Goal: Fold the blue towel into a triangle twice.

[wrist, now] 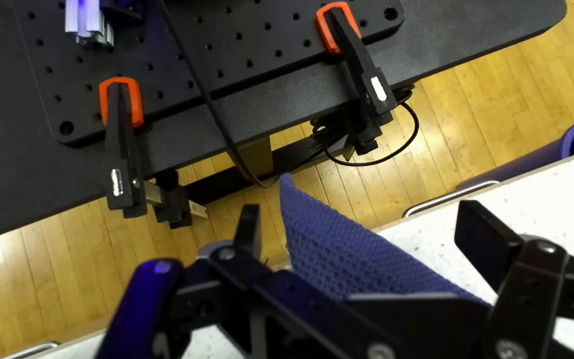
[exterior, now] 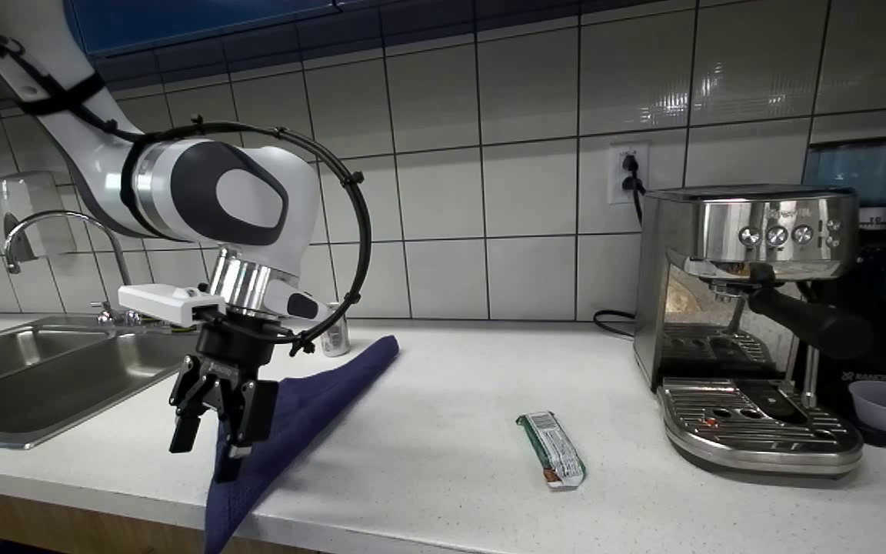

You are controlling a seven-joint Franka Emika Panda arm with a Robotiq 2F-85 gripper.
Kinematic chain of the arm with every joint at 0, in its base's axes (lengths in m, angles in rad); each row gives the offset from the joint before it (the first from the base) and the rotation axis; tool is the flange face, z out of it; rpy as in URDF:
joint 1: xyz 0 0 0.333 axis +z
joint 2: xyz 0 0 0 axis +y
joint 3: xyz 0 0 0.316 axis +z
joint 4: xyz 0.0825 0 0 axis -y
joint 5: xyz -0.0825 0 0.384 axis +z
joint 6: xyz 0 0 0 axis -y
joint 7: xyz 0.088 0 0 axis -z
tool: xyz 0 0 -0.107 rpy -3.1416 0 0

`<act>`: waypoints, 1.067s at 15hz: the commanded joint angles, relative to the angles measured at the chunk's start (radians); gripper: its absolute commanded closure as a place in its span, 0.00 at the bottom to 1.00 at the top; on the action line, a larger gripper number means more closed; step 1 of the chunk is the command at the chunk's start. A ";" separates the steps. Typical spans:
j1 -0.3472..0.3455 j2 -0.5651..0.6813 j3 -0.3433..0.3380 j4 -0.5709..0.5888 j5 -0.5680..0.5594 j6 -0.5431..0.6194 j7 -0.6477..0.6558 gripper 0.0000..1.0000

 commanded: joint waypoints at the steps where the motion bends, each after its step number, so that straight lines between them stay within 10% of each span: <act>1: -0.022 -0.047 -0.006 -0.058 0.045 0.021 -0.019 0.00; 16: -0.043 0.028 -0.031 -0.102 0.161 0.188 -0.016 0.00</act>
